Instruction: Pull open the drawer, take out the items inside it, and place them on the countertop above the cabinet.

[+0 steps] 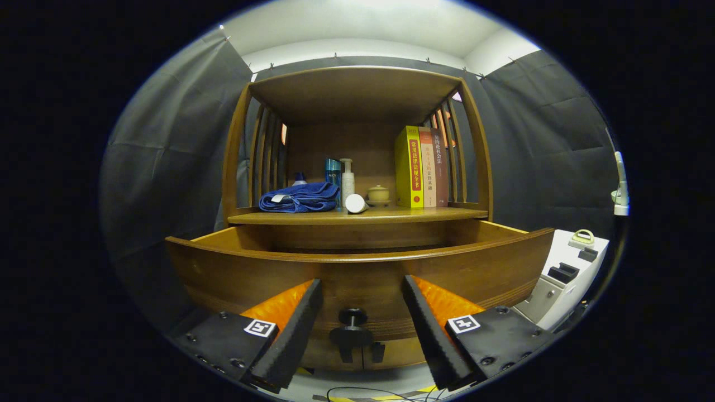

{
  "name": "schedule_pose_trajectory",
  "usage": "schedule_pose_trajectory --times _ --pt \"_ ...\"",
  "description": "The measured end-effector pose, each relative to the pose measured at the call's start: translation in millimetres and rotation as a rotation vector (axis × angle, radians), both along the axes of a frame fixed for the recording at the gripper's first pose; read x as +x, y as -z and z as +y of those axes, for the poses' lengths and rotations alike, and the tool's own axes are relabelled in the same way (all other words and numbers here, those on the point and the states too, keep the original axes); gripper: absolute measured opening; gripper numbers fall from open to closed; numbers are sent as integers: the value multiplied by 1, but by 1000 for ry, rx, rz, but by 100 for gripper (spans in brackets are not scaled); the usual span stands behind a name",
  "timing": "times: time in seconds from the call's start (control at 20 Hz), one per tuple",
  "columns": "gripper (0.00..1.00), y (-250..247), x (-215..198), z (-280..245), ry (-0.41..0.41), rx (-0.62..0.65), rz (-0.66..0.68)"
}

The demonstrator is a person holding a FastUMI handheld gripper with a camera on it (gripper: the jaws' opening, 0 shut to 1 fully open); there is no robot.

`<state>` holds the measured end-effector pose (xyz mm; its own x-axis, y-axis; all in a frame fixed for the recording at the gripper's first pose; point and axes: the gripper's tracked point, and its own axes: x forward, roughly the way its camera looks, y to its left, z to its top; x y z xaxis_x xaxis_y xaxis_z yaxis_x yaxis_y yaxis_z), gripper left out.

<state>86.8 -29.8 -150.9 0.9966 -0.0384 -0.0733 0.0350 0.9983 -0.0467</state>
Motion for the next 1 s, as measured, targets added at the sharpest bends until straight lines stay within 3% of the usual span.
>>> schedule_pose_trajectory --times 0.6,1.0 --pt "97 -4 101 -3 -3 -18 -3" --pt "97 -4 145 -5 -3 -55 1"
